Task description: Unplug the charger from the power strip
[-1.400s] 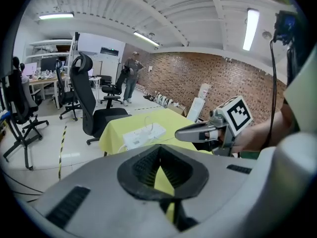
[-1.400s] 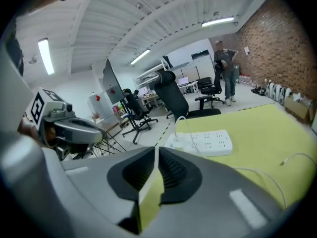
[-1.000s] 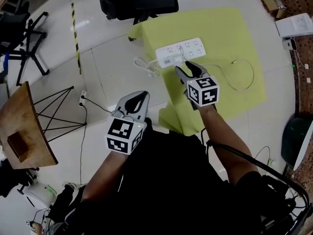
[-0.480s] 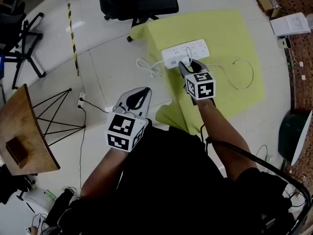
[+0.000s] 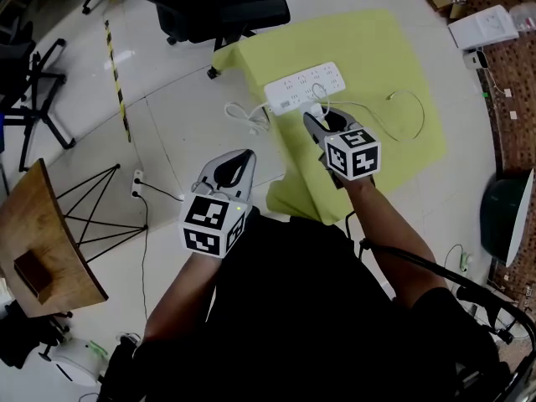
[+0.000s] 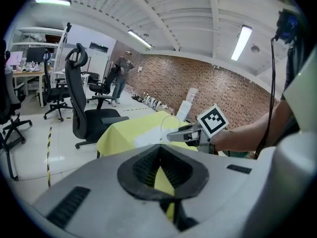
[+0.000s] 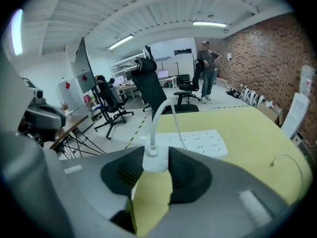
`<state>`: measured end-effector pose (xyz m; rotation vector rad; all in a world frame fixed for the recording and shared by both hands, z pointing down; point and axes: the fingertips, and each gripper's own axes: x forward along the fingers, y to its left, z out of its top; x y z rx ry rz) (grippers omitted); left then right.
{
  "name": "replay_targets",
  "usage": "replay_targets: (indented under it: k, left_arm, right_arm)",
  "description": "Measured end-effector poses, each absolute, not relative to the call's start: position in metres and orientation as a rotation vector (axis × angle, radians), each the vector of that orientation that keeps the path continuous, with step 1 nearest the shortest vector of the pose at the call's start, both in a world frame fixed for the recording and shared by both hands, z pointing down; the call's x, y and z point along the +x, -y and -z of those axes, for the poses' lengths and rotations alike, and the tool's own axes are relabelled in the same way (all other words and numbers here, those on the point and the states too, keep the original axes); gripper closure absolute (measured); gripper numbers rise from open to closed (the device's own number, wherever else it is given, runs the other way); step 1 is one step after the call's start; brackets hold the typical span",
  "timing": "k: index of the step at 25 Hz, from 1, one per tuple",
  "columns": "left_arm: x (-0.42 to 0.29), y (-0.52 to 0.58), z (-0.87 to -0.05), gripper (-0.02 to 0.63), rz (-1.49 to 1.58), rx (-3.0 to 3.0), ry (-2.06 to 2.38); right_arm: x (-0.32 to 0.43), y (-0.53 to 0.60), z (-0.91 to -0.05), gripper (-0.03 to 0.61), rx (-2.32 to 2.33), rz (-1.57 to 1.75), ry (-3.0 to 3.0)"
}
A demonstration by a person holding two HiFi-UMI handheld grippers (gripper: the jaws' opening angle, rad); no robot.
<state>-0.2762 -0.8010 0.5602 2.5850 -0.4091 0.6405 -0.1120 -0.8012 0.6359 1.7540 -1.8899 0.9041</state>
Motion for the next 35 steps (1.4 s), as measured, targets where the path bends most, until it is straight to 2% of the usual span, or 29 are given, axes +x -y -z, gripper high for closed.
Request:
replay_targets:
  k: [6,17,26,31,35]
  left_arm:
    - [-0.262,0.783,-0.56,0.607,-0.665,2.601,0.344]
    - [-0.23,0.745,-0.555,0.607,-0.734,2.655,0.181]
    - [-0.205,0.72,-0.545,0.607,-0.747,2.694,0.08]
    - [-0.203,0.713,-0.543,0.607,-0.745,2.7,0.072]
    - [-0.203,0.713,-0.539,0.607,-0.733,2.703,0.074]
  right_arm:
    - [-0.127,0.736,-0.636,0.442,1.722,-1.099,1.948]
    - [-0.15,0.605,-0.688,0.44,1.693,-1.499,1.865]
    - [-0.136,0.589,-0.696,0.436,1.768,-1.421,1.79]
    - [-0.119,0.581,-0.691,0.389,1.823,-1.346,1.72]
    - [-0.1,0.571,-0.689,0.38,1.881,-1.344,1.626]
